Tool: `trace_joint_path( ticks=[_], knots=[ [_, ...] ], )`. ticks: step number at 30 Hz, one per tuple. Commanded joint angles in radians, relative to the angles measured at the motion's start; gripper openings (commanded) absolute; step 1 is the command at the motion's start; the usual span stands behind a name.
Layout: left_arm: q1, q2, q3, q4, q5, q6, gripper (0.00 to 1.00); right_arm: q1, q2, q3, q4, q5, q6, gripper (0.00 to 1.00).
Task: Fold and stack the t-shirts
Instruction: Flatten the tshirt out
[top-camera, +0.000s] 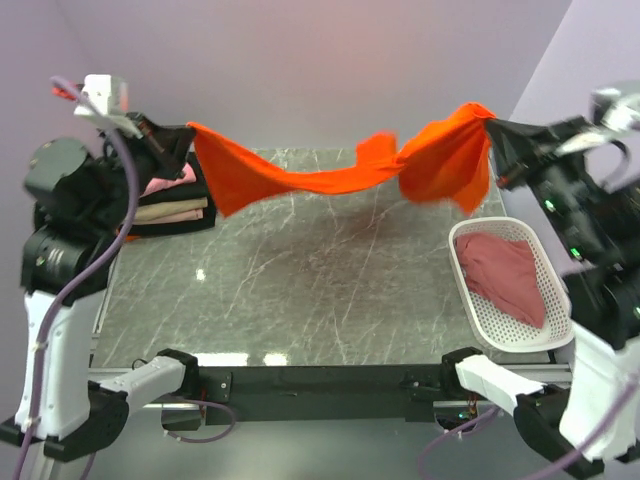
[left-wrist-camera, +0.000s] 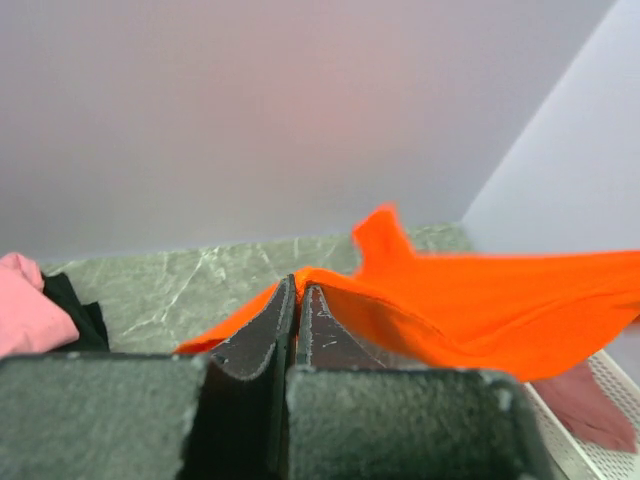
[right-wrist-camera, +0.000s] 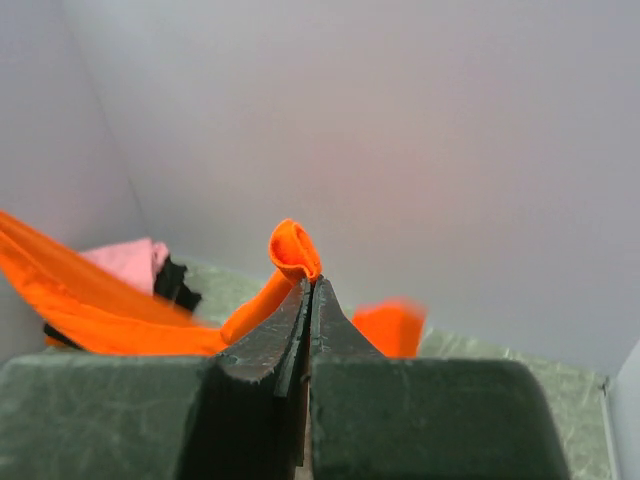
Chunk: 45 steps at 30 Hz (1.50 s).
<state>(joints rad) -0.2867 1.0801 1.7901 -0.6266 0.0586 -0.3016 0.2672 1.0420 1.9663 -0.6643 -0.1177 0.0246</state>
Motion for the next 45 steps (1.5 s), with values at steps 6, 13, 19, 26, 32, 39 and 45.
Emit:
trace_joint_path(
  ticks=[6, 13, 19, 26, 32, 39, 45],
  knots=[
    [-0.003, -0.081, 0.146, -0.071, 0.144, -0.047, 0.01, -0.006, -0.085, 0.248, -0.07, 0.006, -0.017, 0.0],
    [-0.002, -0.109, 0.129, -0.038, 0.097, -0.071, 0.01, -0.005, -0.027, 0.318, -0.041, 0.049, -0.057, 0.0],
    [-0.002, -0.092, -0.044, 0.036, 0.058, -0.068, 0.01, -0.005, 0.036, 0.116, 0.049, 0.092, -0.086, 0.0],
    [0.003, 0.064, -0.489, 0.182, -0.112, -0.091, 0.01, -0.009, 0.168, -0.269, 0.271, 0.158, -0.121, 0.0],
    [0.017, 0.386, -0.494, 0.281, -0.342, -0.137, 0.03, -0.029, 0.637, -0.229, 0.379, 0.128, -0.098, 0.0],
    [0.014, 0.604, -0.33, 0.223, -0.565, -0.197, 0.73, -0.031, 0.991, 0.154, 0.153, 0.063, -0.065, 0.37],
    [-0.022, 0.483, -0.428, 0.303, -0.553, -0.22, 0.89, -0.033, 0.768, -0.236, 0.312, 0.113, -0.026, 0.86]
  ],
)
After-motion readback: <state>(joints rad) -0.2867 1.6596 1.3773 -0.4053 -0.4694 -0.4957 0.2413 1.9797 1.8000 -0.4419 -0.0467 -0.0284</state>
